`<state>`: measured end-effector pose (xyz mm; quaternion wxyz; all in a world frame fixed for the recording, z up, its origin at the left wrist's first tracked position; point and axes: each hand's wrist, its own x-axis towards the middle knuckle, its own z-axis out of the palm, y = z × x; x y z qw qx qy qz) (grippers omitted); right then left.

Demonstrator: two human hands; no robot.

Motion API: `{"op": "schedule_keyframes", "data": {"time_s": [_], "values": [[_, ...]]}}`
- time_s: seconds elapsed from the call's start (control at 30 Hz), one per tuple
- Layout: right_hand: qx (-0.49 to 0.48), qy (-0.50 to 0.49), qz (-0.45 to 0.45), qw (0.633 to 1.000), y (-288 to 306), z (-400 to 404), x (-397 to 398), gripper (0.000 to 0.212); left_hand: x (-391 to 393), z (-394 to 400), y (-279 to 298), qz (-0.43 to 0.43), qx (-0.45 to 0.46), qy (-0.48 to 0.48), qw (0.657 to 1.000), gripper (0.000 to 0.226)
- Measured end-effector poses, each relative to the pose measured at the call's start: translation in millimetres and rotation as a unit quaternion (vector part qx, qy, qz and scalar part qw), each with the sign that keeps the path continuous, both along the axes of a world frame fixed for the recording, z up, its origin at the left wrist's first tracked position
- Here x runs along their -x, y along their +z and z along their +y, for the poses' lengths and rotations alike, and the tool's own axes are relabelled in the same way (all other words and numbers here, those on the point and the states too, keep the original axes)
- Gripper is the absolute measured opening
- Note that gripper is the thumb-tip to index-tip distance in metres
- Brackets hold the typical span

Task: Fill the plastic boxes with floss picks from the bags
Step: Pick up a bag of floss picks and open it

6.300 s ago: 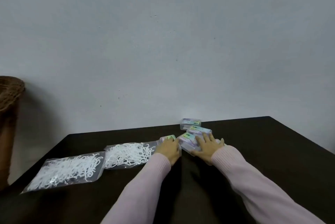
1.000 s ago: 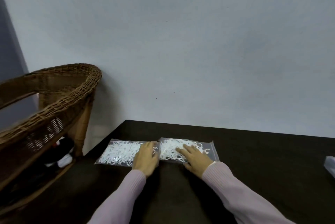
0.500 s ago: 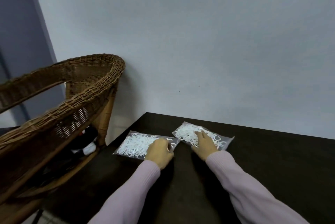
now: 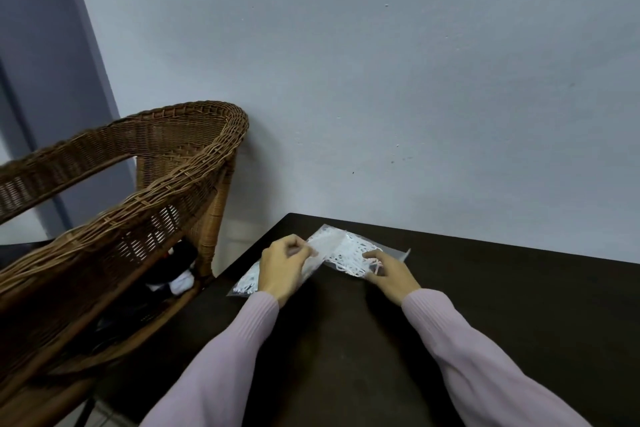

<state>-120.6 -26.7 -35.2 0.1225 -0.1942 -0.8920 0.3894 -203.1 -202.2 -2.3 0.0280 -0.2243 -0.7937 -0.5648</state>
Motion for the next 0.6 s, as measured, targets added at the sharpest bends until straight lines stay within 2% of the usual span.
{"op": "schedule_keyframes", "data": {"time_s": [0.13,0.2,0.23,0.3,0.37,0.43,0.47,0.6], "values": [[-0.091,-0.056,0.050,0.993,-2.9,-1.1,-2.4,0.019,-7.0,5.2,1.5,0.001,-0.009,-0.021,1.000,0.012],[-0.099,-0.080,0.072,0.989,0.2,-1.2,-6.5,0.015,-12.3,12.2,3.1,-0.005,-0.015,-0.027,1.000,0.012],[-0.055,-0.081,0.087,0.991,3.9,-2.2,-10.3,0.014,-15.2,16.2,4.4,-0.006,-0.020,-0.035,0.999,0.011],[0.109,-0.061,0.086,0.988,13.5,-5.8,-19.4,0.021,-23.3,26.3,8.1,-0.008,-0.037,-0.053,0.998,0.011],[0.242,-0.041,0.007,0.969,23.0,-8.4,-28.4,0.034,-30.5,36.6,11.8,-0.018,-0.061,-0.071,0.995,0.012],[0.322,-0.016,-0.084,0.943,31.4,-8.4,-41.7,0.048,-40.7,49.4,16.3,-0.032,-0.077,-0.098,0.992,0.012],[0.358,-0.005,-0.098,0.928,34.6,-6.4,-49.2,0.053,-47.0,56.7,18.3,-0.035,-0.078,-0.115,0.990,0.012],[0.474,-0.007,-0.008,0.881,41.7,6.1,-77.8,0.064,-73.7,87.0,23.7,-0.042,-0.069,-0.182,0.980,0.012]]}}
